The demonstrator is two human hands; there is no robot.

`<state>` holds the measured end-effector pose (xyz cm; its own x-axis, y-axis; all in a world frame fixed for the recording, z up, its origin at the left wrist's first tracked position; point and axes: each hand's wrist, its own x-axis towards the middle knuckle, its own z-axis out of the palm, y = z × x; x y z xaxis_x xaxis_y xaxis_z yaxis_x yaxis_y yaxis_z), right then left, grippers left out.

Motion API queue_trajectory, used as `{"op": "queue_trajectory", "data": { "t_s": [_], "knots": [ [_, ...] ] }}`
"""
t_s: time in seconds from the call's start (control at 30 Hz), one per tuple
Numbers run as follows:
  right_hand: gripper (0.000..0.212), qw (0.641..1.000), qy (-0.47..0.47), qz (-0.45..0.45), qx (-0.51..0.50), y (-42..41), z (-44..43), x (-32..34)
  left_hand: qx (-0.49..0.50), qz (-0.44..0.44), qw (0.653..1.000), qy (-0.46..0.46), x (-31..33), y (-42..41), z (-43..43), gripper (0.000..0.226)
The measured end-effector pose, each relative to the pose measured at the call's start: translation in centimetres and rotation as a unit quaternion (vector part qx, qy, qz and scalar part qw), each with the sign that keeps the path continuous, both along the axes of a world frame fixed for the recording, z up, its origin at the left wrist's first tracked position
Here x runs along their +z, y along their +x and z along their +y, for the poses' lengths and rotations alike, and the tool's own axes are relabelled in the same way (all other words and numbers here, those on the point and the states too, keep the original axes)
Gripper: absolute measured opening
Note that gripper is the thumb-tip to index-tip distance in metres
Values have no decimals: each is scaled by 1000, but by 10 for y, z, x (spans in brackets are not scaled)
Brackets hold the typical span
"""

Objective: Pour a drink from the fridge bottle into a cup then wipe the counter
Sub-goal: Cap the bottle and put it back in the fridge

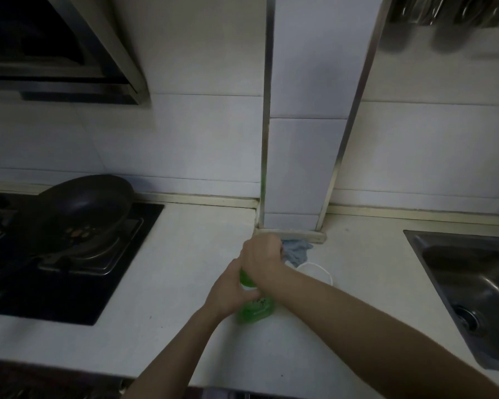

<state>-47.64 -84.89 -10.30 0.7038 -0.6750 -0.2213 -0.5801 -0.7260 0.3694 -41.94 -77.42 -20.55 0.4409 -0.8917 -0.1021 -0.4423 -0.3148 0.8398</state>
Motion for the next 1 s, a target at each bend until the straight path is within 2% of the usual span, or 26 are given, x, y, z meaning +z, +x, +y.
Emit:
{"op": "queue_trajectory", "data": {
  "t_s": [0.07,0.17,0.23,0.4,0.5,0.6,0.7,0.8,0.87,0.93,1.0],
  "knots": [
    [19,995,-45,41,80,1,-6,4,-9,7,1000,6,3,1,-1,78],
    [24,941,-112,83,309,-10,-17,12,-12,16,1000,21,6,2,-5,75],
    [29,930,-98,53,350,-17,-22,10,-11,5,1000,27,3,2,-5,78],
    [25,986,-36,-4,161,-12,-7,0,-4,-26,999,28,5,-1,-4,81],
    [23,997,-5,-17,78,-3,-7,-1,-4,-32,999,40,5,0,-6,95],
    [26,997,35,-67,23,-5,-7,-7,-5,-46,998,49,2,1,-6,95],
    [30,981,100,-163,-29,-22,-12,-13,-10,-27,999,41,1,2,-6,93],
    [57,971,133,-197,-33,-47,-20,-31,-8,-4,998,60,1,5,-7,87],
    [56,955,164,-233,-77,-61,-16,-44,-8,-2,998,58,-2,7,-7,83],
    [40,894,245,-328,-183,-71,-13,-56,7,-7,999,52,-2,7,-6,88],
    [35,836,306,-387,-240,-77,-11,-65,44,-7,998,45,0,4,-6,95]
  ]
}}
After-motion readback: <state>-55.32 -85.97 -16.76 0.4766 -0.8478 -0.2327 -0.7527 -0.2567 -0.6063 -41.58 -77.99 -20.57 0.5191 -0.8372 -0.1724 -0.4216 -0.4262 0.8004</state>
